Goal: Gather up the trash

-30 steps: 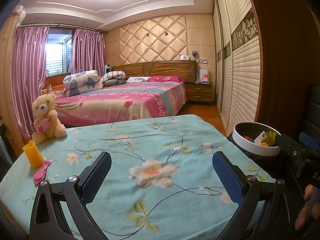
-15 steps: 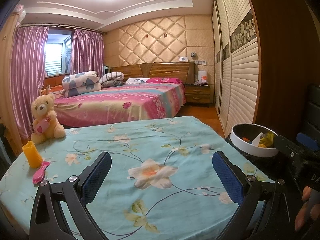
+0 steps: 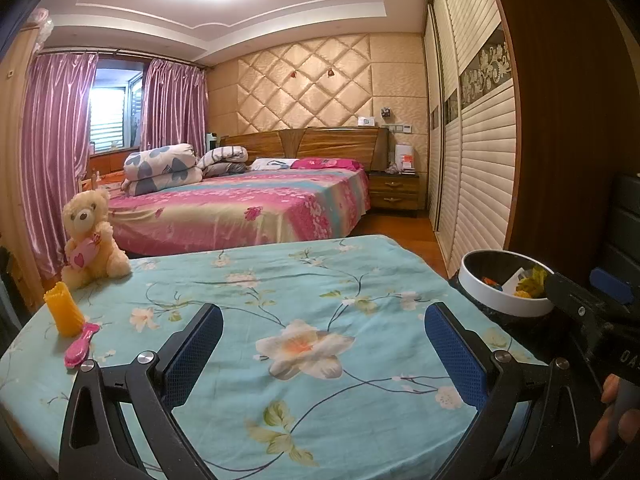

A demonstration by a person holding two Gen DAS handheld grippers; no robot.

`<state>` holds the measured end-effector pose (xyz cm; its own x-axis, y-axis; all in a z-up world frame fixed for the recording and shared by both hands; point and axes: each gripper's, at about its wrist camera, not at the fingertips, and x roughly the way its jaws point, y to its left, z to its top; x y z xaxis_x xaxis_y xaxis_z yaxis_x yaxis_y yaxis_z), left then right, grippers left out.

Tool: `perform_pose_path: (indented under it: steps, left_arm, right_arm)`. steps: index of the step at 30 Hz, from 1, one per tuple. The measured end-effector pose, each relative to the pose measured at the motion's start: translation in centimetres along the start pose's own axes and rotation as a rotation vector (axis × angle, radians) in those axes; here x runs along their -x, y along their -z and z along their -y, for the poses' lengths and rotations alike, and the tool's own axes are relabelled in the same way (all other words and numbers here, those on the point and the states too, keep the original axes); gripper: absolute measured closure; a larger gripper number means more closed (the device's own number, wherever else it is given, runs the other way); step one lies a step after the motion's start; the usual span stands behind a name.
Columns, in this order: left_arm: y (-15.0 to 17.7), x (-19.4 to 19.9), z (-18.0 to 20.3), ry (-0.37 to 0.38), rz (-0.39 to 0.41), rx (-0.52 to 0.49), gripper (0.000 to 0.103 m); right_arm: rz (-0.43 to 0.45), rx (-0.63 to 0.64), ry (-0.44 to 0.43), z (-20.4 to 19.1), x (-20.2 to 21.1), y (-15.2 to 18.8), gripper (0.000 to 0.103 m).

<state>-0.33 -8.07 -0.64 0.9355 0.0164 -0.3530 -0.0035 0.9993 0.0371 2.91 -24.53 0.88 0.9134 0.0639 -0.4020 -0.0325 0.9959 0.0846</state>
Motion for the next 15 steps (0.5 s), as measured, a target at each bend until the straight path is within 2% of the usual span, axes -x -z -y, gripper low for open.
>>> perform_pose_path:
  steps: [15]
  left_arm:
    - [-0.06, 0.03, -0.08, 0.001, -0.002, 0.002, 0.001]
  right_arm:
    - [-0.004, -0.002, -0.009, -0.34, 0.16, 0.06, 0.0]
